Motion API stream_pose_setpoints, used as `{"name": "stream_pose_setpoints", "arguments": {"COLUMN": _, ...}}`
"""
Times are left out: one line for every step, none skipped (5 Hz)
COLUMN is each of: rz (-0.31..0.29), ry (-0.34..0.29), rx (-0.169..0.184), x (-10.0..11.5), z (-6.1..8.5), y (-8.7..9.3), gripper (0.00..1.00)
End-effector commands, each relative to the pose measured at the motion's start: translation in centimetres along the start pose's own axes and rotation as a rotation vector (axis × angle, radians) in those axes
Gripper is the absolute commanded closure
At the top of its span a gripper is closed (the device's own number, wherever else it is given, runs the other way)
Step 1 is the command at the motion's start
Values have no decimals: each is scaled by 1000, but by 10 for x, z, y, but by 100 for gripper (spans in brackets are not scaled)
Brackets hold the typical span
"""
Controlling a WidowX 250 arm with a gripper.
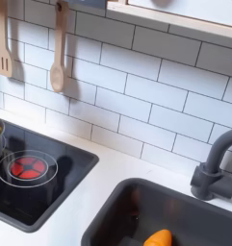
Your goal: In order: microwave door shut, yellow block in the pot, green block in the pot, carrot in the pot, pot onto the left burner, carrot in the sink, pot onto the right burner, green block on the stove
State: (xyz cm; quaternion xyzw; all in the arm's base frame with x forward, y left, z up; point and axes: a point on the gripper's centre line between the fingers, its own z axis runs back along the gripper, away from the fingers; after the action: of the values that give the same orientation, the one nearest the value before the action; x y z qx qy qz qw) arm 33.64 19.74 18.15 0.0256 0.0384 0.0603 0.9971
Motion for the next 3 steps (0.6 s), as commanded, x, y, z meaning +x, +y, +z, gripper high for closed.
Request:
{"name": "stream_pose_setpoints", "arguments": {"rz": -6, "ry": 11, "rx": -4, "x": 0, "z": -7, "y": -2, "gripper": 0}}
{"name": "stream_pose_setpoints", "arguments": {"rz": -8, "ry": 1, "rx": -6, "x": 1, "z": -6, "y": -3, "gripper": 0}}
{"name": "stream_pose_setpoints", "arguments": {"rz": -30, "ry": 4, "rx": -18, "x": 0, "z": -7, "y": -13, "gripper": 0}}
